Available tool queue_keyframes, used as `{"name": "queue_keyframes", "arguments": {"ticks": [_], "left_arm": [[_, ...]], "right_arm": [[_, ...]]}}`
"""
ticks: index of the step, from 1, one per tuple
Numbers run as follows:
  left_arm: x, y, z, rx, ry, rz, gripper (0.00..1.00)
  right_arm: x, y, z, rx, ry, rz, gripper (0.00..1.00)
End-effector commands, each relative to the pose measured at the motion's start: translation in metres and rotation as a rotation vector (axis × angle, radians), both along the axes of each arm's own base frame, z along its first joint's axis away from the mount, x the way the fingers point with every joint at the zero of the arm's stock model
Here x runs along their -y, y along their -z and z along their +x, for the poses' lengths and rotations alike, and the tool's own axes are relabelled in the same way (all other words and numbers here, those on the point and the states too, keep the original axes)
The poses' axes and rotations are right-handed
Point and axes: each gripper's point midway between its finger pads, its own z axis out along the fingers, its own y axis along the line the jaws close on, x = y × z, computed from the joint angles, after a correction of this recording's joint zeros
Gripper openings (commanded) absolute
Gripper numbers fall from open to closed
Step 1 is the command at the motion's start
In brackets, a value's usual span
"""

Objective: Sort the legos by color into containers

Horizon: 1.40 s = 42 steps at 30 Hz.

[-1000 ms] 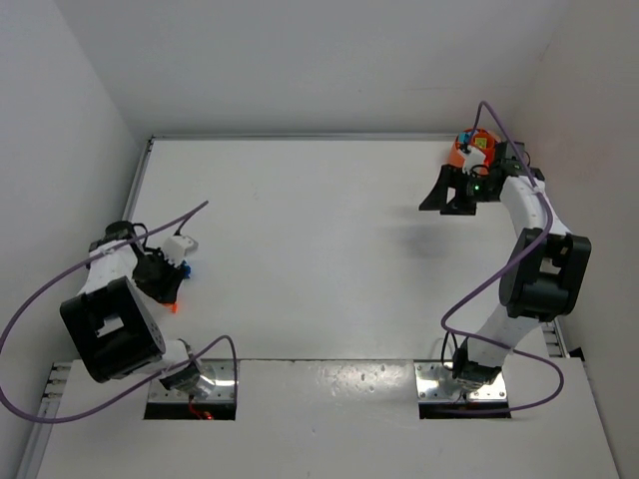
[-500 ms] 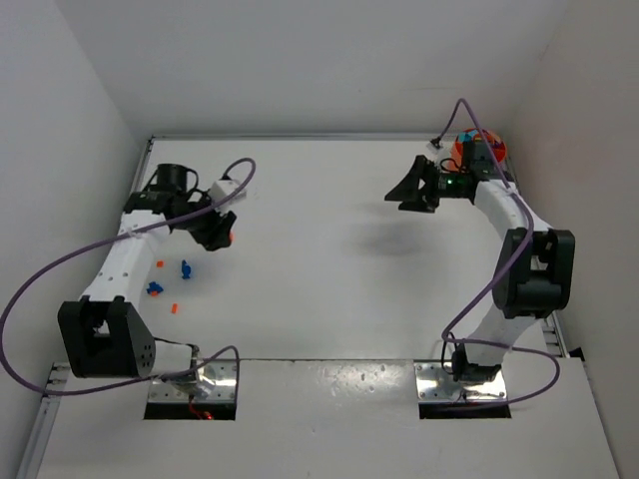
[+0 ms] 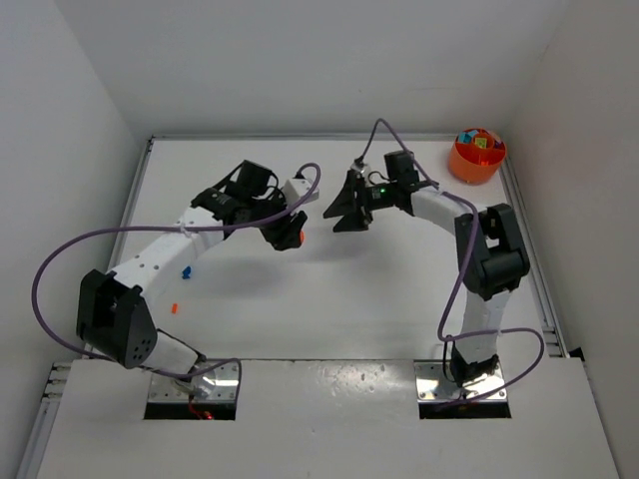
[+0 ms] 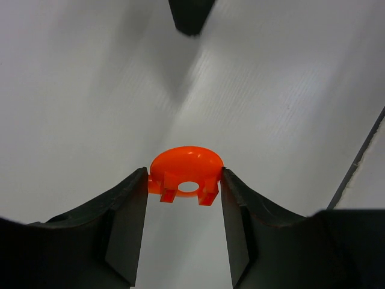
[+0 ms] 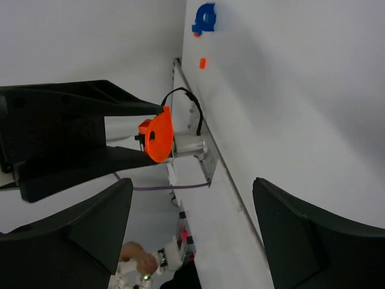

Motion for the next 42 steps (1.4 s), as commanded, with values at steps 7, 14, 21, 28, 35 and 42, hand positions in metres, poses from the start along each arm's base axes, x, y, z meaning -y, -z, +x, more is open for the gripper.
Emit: {"name": "queue_keyframes", "arguments": {"ticks": [7, 14, 21, 28, 35, 42], "left_arm": [[0.031, -0.016, 0.005, 0.016, -0.016, -0.062, 0.19], [0.036, -0.011, 0.005, 0.001, -0.012, -0.060, 0.19], [0.036, -0.014, 0.008, 0.013, -0.019, -0.059, 0.18], [0.030, -0.011, 0.013, 0.023, -0.046, -0.044, 0.28], [-0.012, -0.020, 0.034, 0.058, -0.196, -0.035, 0.89], [-0.048, -0.049, 0.043, 0.111, -0.293, -0.059, 0.91]], "right_arm": [[-0.056, -0.014, -0.020, 0.000, -0.144, 0.070, 0.78], [-0.076, -0.020, -0.038, 0.002, -0.205, 0.084, 0.72], [-0.089, -0.023, -0.054, 0.000, -0.244, 0.090, 0.40], [-0.093, -0.029, -0.065, 0.008, -0.272, 0.113, 0.00], [-0.032, -0.043, -0.011, 0.120, -0.137, 0.085, 0.00], [0.129, -0.046, 0.111, 0.361, 0.298, -0.353, 0.00]]}}
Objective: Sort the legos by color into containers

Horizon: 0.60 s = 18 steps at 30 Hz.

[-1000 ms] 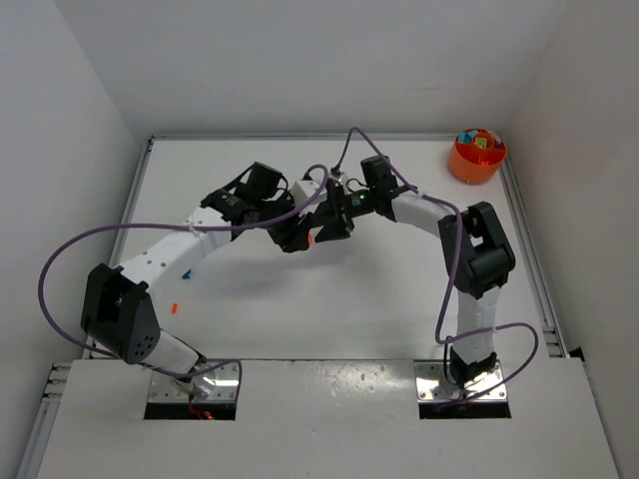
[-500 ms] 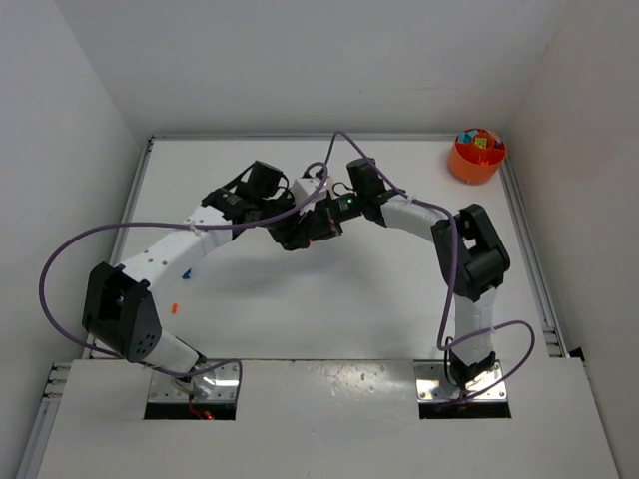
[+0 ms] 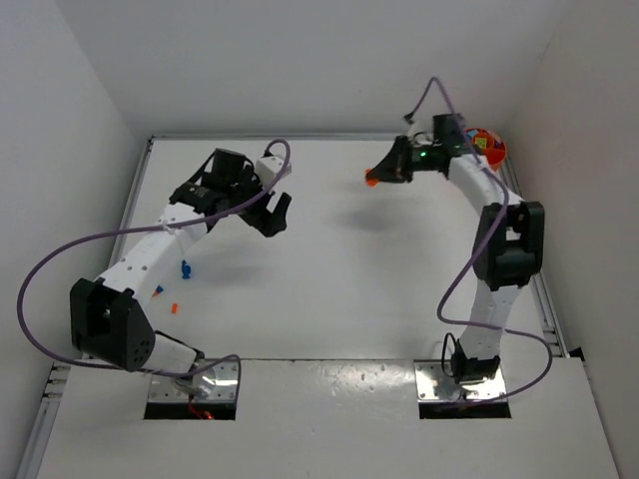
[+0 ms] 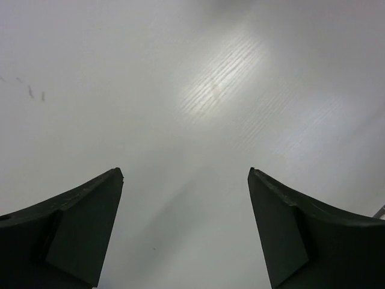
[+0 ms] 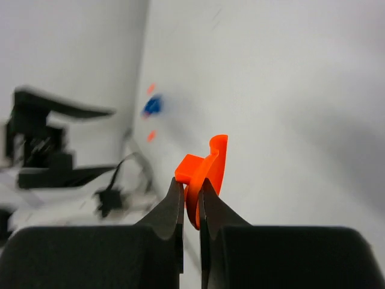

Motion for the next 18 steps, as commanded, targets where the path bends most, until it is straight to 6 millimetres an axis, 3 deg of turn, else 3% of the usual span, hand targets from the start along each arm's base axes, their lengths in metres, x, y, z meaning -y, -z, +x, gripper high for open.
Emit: {"name": "queue_keyframes", "arguments": {"ticks": [1, 2, 3, 6, 9, 10, 13, 18], "left_arm": [[-0.012, -0.037, 0.004, 0.093, -0.046, -0.029, 0.91], [-0.014, -0.037, 0.005, 0.096, -0.054, -0.022, 0.91], [-0.014, -0.037, 0.005, 0.091, -0.060, -0.028, 0.91], [-0.017, -0.043, 0.007, 0.102, -0.092, -0.031, 0.93], [-0.017, -0.047, 0.008, 0.106, -0.107, -0.036, 0.94], [-0.016, -0.048, 0.010, 0.109, -0.113, -0.045, 0.94], [-0.013, -0.050, 0.009, 0.109, -0.122, -0.074, 0.95], [-0.015, -0.053, 0.008, 0.129, -0.129, -0.077, 0.96]], "right_arm": [[0.093, -0.019, 0.043, 0.181, 0.226, -0.307, 0.00], [0.112, -0.021, 0.052, 0.201, 0.278, -0.361, 0.00], [0.144, -0.031, 0.068, 0.236, 0.374, -0.436, 0.00], [0.194, -0.043, 0.086, 0.261, 0.527, -0.531, 0.00], [0.230, -0.051, 0.104, 0.239, 0.681, -0.562, 0.00], [0.252, -0.039, 0.110, 0.190, 0.741, -0.569, 0.00], [0.294, -0.034, 0.124, 0.103, 0.929, -0.523, 0.00], [0.331, -0.010, 0.136, 0.020, 1.079, -0.500, 0.00]]}}
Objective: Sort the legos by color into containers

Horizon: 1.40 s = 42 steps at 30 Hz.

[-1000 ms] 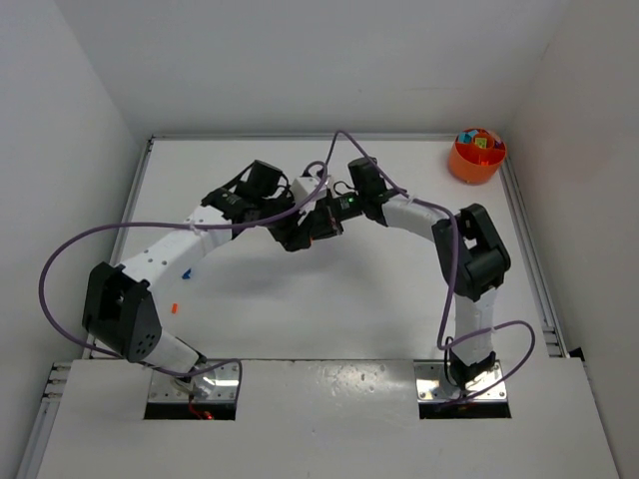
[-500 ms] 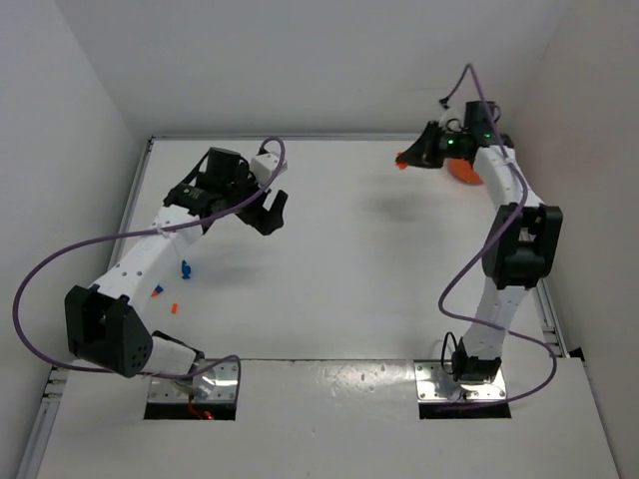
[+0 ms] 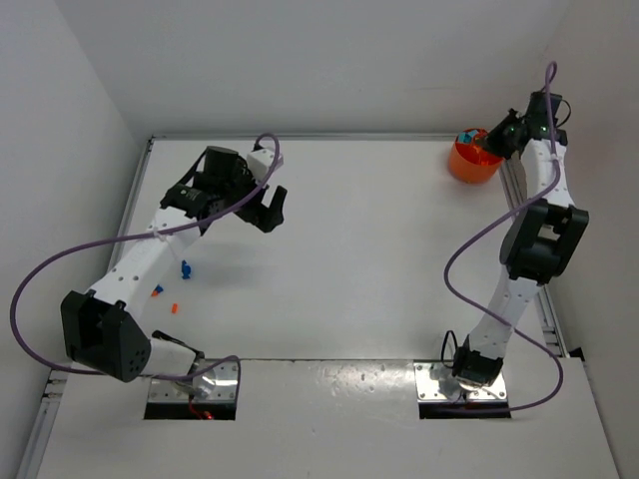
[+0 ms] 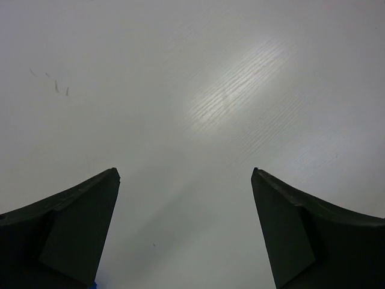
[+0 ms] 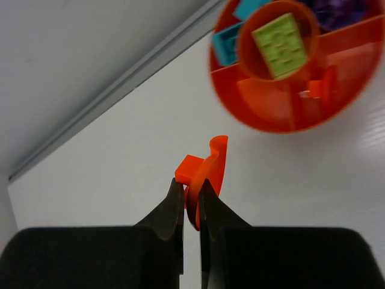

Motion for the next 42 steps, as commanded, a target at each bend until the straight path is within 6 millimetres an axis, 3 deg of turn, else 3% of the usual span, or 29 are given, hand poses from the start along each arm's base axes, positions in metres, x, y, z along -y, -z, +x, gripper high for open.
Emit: {"name": "queue_keyframes", "arguments": {"ticks": [1, 3, 6, 16, 18, 28, 40, 42], "left_arm": [[-0.005, -0.025, 0.004, 0.080, -0.039, -0.030, 0.98], [-0.005, -0.026, 0.003, 0.091, -0.039, -0.034, 0.98], [-0.006, -0.024, 0.004, 0.089, -0.053, -0.036, 0.99], [-0.006, -0.022, 0.005, 0.089, -0.053, -0.036, 0.99], [-0.006, -0.022, 0.005, 0.089, -0.053, -0.036, 0.99], [-0.009, -0.018, 0.007, 0.081, -0.062, -0.033, 0.99], [-0.008, -0.015, 0.008, 0.072, -0.062, -0.030, 0.99], [-0.008, -0.015, 0.008, 0.072, -0.062, -0.030, 0.99]], "right_arm": [[0.035, 0.005, 0.013, -0.006, 0.187, -0.002, 0.00], [0.055, 0.009, 0.014, -0.018, 0.272, -0.031, 0.00], [0.066, 0.013, 0.018, -0.014, 0.301, -0.047, 0.00], [0.081, 0.018, 0.038, 0.026, 0.331, -0.045, 0.00], [0.081, 0.031, 0.039, 0.005, 0.331, -0.041, 0.00], [0.089, 0.039, 0.045, 0.013, 0.346, -0.035, 0.01], [0.088, 0.060, 0.047, -0.015, 0.338, -0.024, 0.17], [0.090, 0.055, 0.050, 0.003, 0.338, -0.028, 0.18]]}}
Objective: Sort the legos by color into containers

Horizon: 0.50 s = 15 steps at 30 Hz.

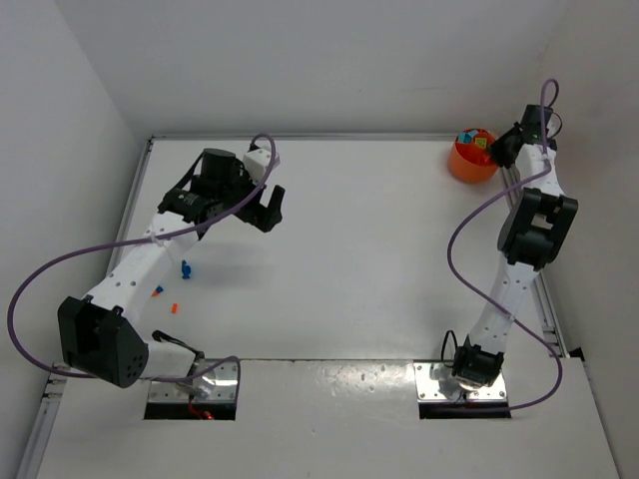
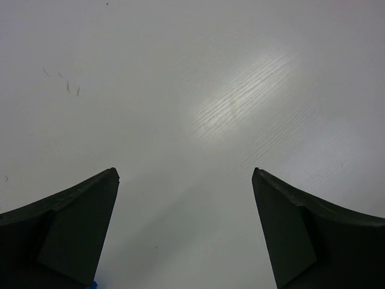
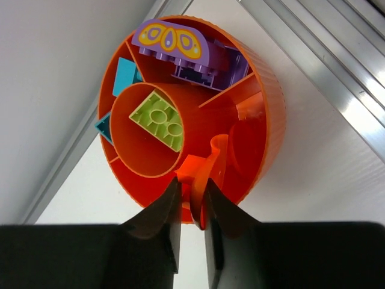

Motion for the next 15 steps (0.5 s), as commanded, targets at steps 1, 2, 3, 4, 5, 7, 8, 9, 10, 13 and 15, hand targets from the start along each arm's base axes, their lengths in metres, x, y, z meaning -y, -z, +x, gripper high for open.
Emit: {"name": "queue_keyframes", "arguments": {"ticks": [1, 2, 3, 4, 5, 7, 8, 9, 10, 13, 15], "left_arm": [[-0.002, -0.011, 0.006, 0.034, -0.016, -0.021, 0.99], [-0.002, -0.011, 0.006, 0.034, -0.016, -0.021, 0.99], [-0.002, -0.011, 0.006, 0.034, -0.016, -0.021, 0.99], [-0.001, -0.007, 0.007, 0.025, -0.016, -0.018, 0.99], [-0.001, -0.007, 0.007, 0.025, -0.016, -0.018, 0.99], [-0.001, -0.007, 0.007, 0.025, -0.016, -0.018, 0.99], [-0.001, -0.007, 0.007, 0.025, -0.016, -0.018, 0.99], [-0.001, -0.007, 0.007, 0.025, -0.016, -0.018, 0.99], [-0.001, -0.007, 0.007, 0.025, -0.016, -0.018, 0.99], [-0.003, -0.011, 0.006, 0.037, -0.023, -0.016, 0.99], [-0.005, -0.016, 0.006, 0.053, -0.032, -0.015, 0.99]], "right_arm": [[0.009, -0.031, 0.015, 0.092, 0.014, -0.032, 0.23], [0.009, -0.031, 0.015, 0.092, 0.014, -0.032, 0.25], [0.009, -0.031, 0.015, 0.092, 0.014, -0.032, 0.30], [0.009, -0.031, 0.015, 0.092, 0.014, -0.032, 0.37], [0.009, -0.031, 0.015, 0.092, 0.014, -0.032, 0.37], [0.009, -0.031, 0.015, 0.090, 0.008, -0.039, 0.39], [0.009, -0.031, 0.015, 0.090, 0.008, -0.039, 0.39], [0.009, -0.031, 0.015, 0.090, 0.008, -0.039, 0.39], [0.007, -0.037, 0.015, 0.101, 0.000, -0.036, 0.39], [0.005, -0.049, 0.013, 0.129, -0.052, -0.046, 0.39], [-0.011, -0.069, 0.010, 0.172, -0.137, -0.028, 0.39]]}}
